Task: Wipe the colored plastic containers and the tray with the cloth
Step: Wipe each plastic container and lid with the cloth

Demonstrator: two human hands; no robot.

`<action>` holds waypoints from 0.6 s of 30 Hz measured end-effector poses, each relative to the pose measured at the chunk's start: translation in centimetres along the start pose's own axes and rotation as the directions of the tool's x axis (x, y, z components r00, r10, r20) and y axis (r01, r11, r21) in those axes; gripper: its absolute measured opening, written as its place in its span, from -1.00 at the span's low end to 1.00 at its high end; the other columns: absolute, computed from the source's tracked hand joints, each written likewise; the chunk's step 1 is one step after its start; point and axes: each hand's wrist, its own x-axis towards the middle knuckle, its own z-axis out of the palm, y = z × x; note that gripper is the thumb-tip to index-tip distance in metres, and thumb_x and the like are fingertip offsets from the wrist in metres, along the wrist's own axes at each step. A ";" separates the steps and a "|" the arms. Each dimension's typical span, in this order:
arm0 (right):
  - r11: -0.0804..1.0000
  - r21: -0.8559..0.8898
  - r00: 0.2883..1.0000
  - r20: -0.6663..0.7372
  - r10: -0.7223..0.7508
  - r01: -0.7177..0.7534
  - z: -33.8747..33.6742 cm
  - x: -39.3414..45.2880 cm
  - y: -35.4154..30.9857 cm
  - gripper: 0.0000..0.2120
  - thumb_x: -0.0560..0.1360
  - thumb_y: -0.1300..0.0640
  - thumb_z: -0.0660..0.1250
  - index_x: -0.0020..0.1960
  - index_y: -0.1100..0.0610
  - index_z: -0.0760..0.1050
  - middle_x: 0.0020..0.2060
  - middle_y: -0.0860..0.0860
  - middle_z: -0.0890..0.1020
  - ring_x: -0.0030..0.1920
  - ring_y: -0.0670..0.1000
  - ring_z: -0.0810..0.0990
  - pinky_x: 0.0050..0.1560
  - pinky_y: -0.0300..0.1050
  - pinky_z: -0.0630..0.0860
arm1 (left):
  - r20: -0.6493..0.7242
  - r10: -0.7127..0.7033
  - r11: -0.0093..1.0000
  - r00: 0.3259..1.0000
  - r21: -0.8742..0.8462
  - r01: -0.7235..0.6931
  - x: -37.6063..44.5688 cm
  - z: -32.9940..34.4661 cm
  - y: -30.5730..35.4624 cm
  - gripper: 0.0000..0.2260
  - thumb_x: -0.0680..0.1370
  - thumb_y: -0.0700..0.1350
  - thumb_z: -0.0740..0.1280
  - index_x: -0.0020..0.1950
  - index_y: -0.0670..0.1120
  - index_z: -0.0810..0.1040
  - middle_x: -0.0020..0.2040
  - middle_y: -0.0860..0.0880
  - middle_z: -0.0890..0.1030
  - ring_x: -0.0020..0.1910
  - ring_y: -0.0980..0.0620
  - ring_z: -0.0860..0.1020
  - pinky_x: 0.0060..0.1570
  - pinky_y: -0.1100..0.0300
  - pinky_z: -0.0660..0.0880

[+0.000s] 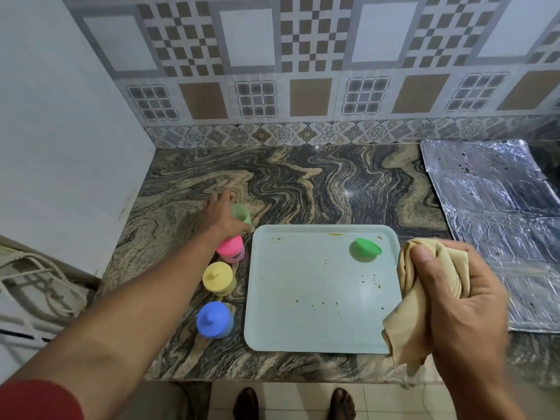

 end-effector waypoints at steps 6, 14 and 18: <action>1.000 0.003 0.996 -0.086 0.017 -0.017 -1.5 0.8 0.1 -0.82 0.47 -0.05 0.46 -0.04 0.04 0.63 -0.28 -0.19 0.70 -0.27 -0.23 0.61 -0.22 -0.36 0.57 | -0.095 0.443 0.881 0.892 -0.138 -0.452 -3.4 1.2 6.2 -0.66 0.43 0.14 0.50 0.14 0.07 0.60 0.07 0.02 0.61 0.15 -0.09 0.54 0.16 -0.08 0.51; 1.000 -0.006 0.985 -0.173 0.023 -0.025 -5.2 0.5 -0.1 -0.78 0.50 -0.02 0.47 -0.01 0.13 0.62 -0.29 -0.14 0.66 -0.29 -0.16 0.57 -0.29 -0.31 0.54 | 0.173 0.729 0.669 0.662 0.024 -0.743 -9.1 8.5 16.8 -0.67 0.54 0.10 0.42 0.30 0.10 0.60 0.19 0.04 0.57 0.26 -0.02 0.48 0.40 -0.08 0.32; 0.999 -0.033 0.978 -0.207 0.030 -0.037 -7.3 -0.7 0.0 -0.77 0.50 -0.01 0.47 -0.01 0.15 0.64 -0.28 -0.12 0.67 -0.28 -0.15 0.58 -0.27 -0.30 0.54 | 0.244 0.721 0.653 0.649 0.074 -0.754 -9.3 10.5 19.7 -0.62 0.54 0.13 0.41 0.33 0.07 0.61 0.25 0.00 0.58 0.31 -0.05 0.46 0.38 -0.07 0.31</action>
